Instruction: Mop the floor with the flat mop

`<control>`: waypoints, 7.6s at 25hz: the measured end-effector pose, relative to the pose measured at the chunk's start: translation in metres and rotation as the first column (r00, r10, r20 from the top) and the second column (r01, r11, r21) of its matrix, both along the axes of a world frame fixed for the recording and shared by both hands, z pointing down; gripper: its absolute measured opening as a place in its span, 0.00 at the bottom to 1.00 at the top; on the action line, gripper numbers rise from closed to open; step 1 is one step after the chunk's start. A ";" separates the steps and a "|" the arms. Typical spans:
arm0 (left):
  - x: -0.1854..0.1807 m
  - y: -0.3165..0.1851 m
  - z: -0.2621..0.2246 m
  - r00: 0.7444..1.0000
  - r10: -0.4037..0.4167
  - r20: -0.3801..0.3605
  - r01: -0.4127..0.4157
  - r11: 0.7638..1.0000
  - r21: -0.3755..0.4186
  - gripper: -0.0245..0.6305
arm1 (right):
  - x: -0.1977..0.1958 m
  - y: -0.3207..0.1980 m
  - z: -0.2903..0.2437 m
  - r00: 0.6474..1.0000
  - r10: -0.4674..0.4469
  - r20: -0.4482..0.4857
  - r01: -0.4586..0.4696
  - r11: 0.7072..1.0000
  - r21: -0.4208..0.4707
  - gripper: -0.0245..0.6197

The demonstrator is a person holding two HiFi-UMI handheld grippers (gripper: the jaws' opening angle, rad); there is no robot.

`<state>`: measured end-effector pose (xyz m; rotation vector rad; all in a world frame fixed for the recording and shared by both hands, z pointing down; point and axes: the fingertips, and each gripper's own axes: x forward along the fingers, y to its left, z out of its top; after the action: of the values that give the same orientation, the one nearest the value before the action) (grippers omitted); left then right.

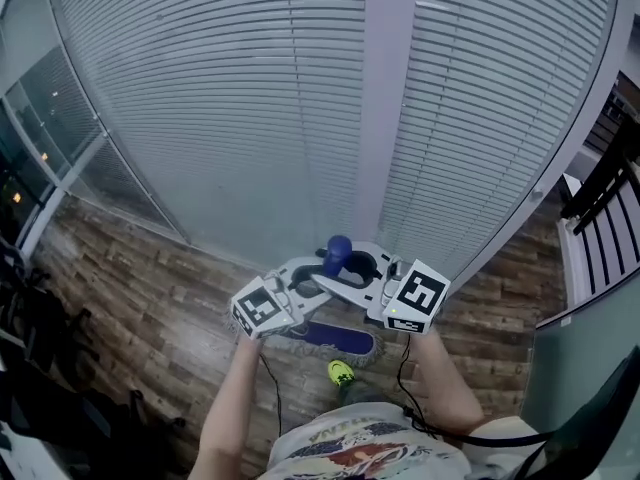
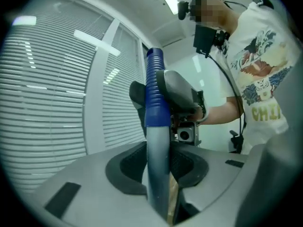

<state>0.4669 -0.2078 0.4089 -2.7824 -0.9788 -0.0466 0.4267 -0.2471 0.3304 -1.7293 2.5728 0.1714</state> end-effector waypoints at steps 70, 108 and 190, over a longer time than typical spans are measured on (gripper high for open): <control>-0.580 0.681 0.119 0.944 -0.308 0.121 0.320 0.942 -0.099 0.27 | -0.621 0.706 0.142 0.942 -0.306 -0.137 0.261 0.926 -0.273 0.30; -0.416 0.456 0.185 0.907 -0.370 0.201 0.378 0.926 -0.002 0.30 | -0.466 0.490 0.195 0.885 -0.465 -0.033 0.446 0.865 -0.231 0.35; -0.471 0.446 0.206 0.793 -0.517 0.323 0.562 0.825 -0.058 0.35 | -0.525 0.498 0.211 0.797 -0.603 -0.037 0.570 0.771 -0.284 0.36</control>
<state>-0.0037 0.2380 0.6153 -3.1653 -0.1893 -0.5026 -0.0979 0.2509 0.5415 -0.8772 3.2031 -0.0886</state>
